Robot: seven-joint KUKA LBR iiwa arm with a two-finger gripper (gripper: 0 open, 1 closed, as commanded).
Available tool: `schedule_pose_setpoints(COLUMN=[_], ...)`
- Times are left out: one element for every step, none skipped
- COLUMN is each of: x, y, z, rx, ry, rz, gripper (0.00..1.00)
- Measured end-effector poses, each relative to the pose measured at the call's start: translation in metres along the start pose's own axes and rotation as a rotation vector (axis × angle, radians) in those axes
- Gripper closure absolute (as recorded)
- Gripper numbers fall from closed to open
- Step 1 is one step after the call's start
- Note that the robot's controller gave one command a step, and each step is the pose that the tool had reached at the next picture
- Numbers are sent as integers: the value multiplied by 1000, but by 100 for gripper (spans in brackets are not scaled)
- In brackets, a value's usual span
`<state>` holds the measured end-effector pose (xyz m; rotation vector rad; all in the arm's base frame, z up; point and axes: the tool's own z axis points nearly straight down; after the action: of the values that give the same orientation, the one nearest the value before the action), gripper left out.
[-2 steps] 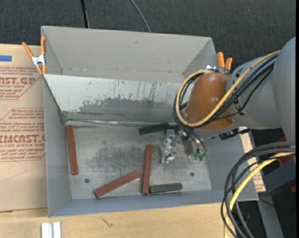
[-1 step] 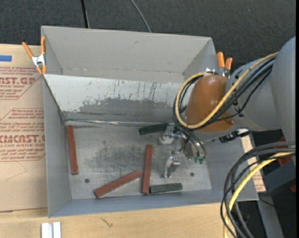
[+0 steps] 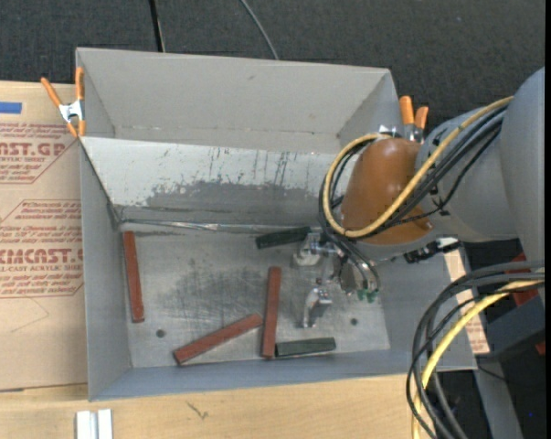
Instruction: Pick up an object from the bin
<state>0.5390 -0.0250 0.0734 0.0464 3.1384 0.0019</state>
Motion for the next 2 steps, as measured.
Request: schedule_pose_setpoints(x=[0, -6], y=[0, 29], z=[0, -13], rx=[0, 1], ry=[0, 1], rz=[-1, -92], gripper=[0, 0])
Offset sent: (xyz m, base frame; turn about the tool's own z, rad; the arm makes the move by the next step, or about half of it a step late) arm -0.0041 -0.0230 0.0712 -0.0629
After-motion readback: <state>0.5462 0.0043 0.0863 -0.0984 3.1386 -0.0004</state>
